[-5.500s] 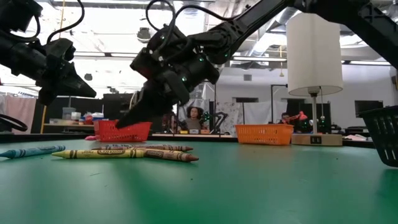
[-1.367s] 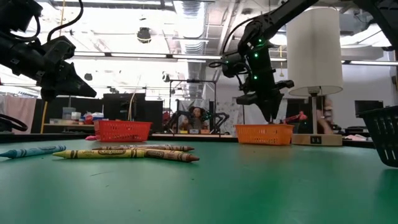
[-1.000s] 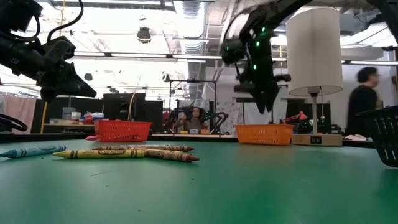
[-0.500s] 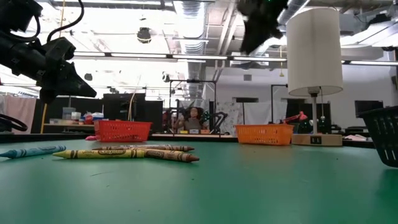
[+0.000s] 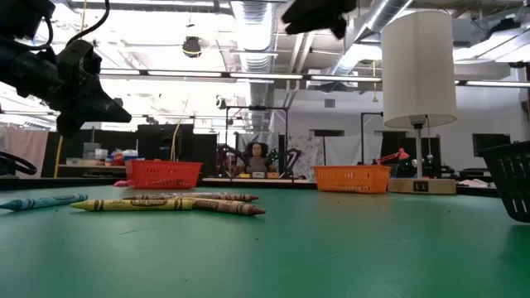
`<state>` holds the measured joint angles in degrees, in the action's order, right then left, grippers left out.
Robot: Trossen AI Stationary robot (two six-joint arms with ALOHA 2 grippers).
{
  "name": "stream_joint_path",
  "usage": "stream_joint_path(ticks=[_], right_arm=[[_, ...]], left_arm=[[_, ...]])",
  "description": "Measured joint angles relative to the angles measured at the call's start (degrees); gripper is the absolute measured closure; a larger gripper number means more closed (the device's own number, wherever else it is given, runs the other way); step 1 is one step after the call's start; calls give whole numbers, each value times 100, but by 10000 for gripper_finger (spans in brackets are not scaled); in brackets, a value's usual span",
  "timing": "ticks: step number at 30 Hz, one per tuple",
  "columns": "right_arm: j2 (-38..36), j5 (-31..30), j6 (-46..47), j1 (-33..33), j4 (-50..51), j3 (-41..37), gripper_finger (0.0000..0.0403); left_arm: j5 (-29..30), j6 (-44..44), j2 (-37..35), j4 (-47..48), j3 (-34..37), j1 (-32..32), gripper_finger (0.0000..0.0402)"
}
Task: Sort crayons
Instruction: Put the brown crayon into the red bin
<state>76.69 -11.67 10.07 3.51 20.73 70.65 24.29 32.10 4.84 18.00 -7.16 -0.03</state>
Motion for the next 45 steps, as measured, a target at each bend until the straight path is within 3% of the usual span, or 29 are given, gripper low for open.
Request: stream_joint_path(ticks=[9,17,22,38,45], right_arm=[[548,342,-2,206,-3067,-1442,285],[1889,749,-448,198,-4338,-1527,284],[2671,1182,-253,150,-5158,-1523,284],[3609,1312,-148,151,-4853,-1523,285],[3556,1293,-108,75,-4766,-1523,284]], left_arm=[[75,157,0,63,0,0,401],[154,203,7,116,0,1,402],[88,217,2,160,0,0,401],[20,138,3,352,0,0,401],[20,138,3,350,0,0,401]])
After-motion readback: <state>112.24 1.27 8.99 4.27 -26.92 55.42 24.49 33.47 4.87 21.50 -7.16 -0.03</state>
